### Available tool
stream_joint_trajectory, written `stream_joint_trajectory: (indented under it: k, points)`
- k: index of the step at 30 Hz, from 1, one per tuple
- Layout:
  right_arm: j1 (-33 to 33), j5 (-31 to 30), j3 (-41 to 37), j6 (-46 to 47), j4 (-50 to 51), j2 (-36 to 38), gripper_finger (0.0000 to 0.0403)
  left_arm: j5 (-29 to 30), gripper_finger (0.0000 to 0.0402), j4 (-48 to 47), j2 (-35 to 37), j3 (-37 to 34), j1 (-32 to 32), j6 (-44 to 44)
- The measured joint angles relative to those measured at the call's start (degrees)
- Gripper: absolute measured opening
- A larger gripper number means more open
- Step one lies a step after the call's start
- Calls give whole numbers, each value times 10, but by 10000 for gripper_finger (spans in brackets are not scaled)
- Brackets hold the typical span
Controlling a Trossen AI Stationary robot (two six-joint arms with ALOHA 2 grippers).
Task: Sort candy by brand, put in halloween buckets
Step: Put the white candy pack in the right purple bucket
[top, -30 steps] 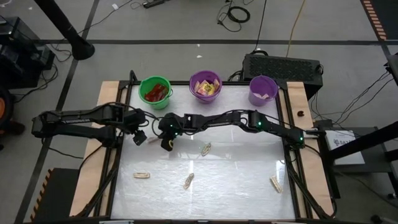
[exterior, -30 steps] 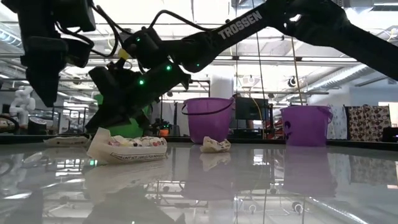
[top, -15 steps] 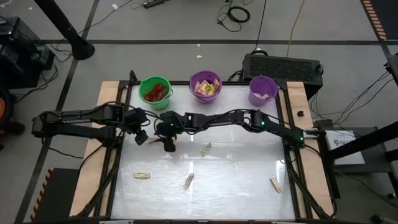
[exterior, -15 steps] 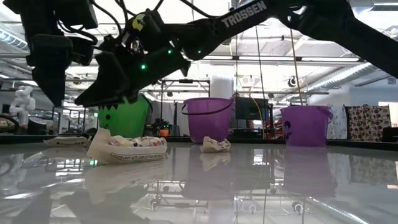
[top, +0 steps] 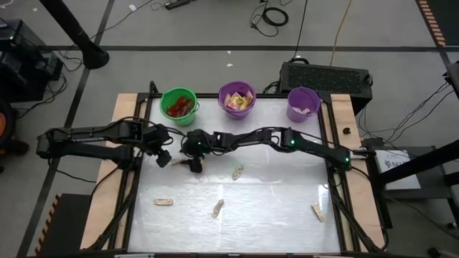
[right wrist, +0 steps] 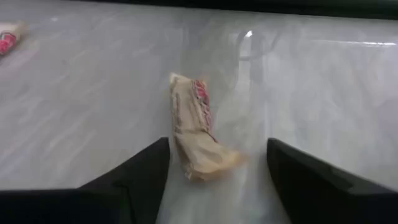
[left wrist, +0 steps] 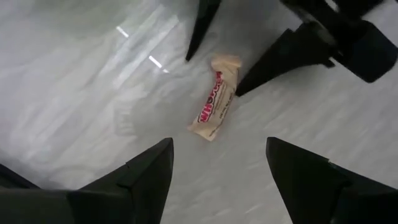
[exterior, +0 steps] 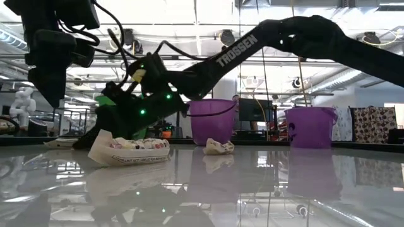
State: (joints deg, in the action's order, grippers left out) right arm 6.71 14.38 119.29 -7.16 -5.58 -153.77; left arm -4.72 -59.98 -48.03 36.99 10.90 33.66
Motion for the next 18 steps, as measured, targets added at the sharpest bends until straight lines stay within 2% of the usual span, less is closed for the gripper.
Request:
stream_joint_trajectory:
  k: [4,7,12,16,18]
  points:
    - [3,3,5,38,61,-3,241,-6,262,0,0,0,0,10]
    - [1,-9,7,63,99,-3,209,-11,262,0,0,0,0,6]
    - [-3,-21,4,86,88,0,124,-1,262,0,0,0,0,5]
    - [-4,-19,2,106,84,8,33,14,262,1,0,0,0,-3]
    - [-5,-12,1,115,88,15,10,18,262,6,0,0,0,-14]
